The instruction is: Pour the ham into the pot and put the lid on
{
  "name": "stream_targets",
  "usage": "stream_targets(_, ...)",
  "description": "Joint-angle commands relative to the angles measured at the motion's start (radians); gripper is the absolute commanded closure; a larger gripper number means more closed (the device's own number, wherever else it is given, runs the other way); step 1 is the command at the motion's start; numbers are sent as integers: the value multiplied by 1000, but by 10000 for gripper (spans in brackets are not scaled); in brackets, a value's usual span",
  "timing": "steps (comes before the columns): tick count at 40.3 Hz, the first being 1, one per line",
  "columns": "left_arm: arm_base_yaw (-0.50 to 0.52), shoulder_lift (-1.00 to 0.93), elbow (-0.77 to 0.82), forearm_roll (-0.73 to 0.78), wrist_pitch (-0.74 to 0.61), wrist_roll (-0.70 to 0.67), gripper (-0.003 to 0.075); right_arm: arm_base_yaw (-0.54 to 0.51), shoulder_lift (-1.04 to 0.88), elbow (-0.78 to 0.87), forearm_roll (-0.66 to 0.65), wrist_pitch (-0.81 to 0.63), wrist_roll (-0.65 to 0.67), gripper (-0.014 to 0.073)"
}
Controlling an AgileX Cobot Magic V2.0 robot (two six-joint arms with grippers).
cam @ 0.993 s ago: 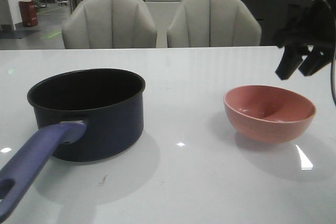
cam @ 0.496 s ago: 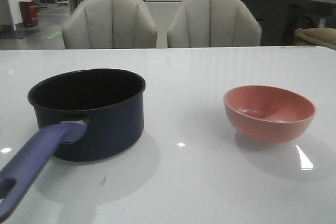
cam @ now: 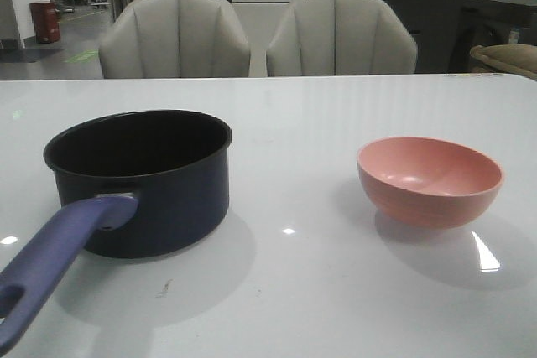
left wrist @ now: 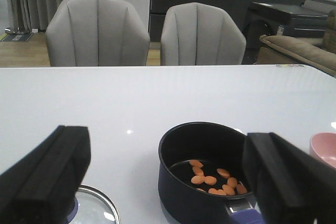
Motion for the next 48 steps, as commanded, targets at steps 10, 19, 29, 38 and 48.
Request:
stream_targets(10,-7,10,-28,-11,-77,-3,82,1,-387,258,21,-102,-7,156)
stream_targets(19,-7,10,-28,-11,-77,-3,82,1,-433,364,21,-102,-8,191)
stream_targets(29,-7,10,-28,-11,-77,-3,82,1,-433,404,21,-107,-8,446)
stream_targets(38,-7,10,-28,-11,-63,-3,82,1,-433,404,21,-108,-8,444)
stream_targets(48,-7,81,-90,22,27,-3,60,1,-433,404,21,-108,-8,444)
